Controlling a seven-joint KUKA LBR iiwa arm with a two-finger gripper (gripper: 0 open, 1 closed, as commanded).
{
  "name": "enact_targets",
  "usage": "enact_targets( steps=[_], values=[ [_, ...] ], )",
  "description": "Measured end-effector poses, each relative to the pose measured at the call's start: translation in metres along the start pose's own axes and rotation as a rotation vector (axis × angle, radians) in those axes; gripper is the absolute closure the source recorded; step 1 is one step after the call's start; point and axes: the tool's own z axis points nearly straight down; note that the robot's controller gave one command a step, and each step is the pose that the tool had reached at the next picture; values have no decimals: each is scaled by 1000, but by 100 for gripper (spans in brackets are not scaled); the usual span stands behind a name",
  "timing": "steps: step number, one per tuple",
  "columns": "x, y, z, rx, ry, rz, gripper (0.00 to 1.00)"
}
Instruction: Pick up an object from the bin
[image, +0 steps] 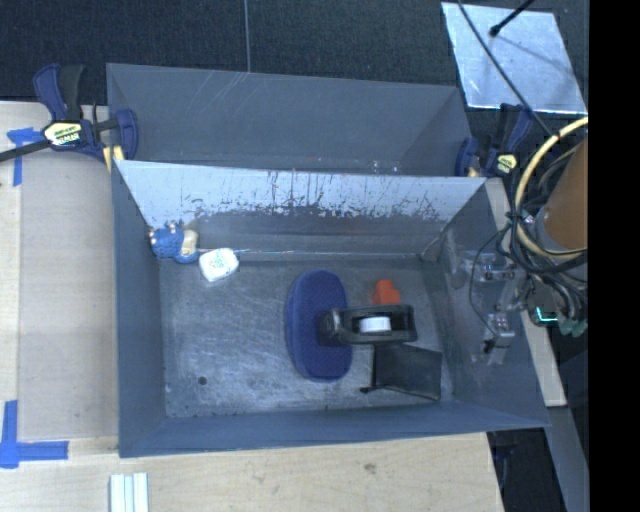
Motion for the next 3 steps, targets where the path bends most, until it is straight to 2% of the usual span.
enact_targets(
  steps=[1, 2, 3],
  values=[
    [4, 28, 144, 5, -14, -91, 0],
    [10, 28, 141, 1, -6, 84, 0],
    [2, 29, 143, 1, -9, 276, 0]
  ],
)
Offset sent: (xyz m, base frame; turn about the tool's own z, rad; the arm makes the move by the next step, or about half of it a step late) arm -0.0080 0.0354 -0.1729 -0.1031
